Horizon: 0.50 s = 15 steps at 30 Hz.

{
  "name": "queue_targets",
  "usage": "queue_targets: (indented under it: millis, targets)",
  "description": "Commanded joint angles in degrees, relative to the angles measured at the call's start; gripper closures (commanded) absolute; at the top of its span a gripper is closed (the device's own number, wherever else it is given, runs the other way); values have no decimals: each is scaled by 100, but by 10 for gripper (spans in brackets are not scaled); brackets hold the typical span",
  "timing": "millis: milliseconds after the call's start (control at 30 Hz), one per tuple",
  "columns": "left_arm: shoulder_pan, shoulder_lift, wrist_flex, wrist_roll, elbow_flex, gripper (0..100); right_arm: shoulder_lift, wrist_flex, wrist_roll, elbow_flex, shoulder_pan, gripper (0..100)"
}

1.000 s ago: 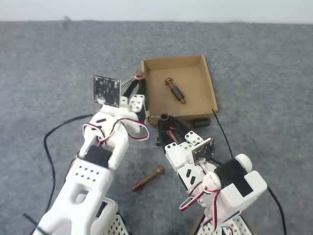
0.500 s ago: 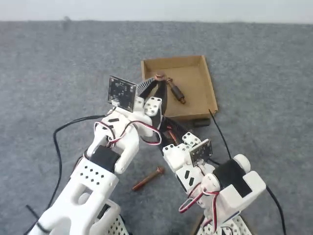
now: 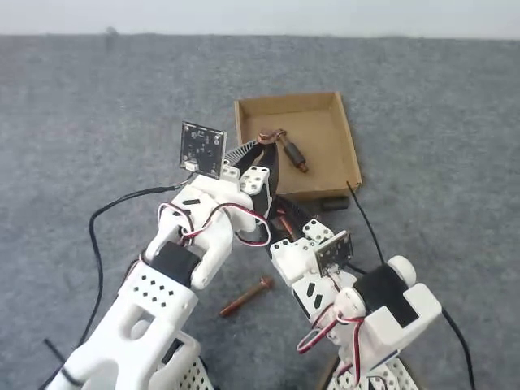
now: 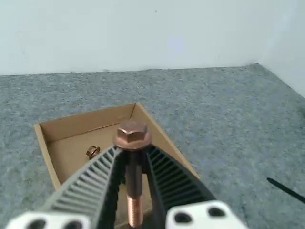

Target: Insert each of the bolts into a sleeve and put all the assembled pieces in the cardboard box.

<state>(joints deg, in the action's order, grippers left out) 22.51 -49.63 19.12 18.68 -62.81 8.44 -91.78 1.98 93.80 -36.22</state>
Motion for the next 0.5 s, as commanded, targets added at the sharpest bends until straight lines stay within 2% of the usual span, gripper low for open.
queue_targets:
  millis: [0,467]
  targets:
    - [26,-62,211,70,233,988,-13,-13,-35,132,4,992]
    - [273,-62,484,70,145,988,-40,-13,-35,114,180,992]
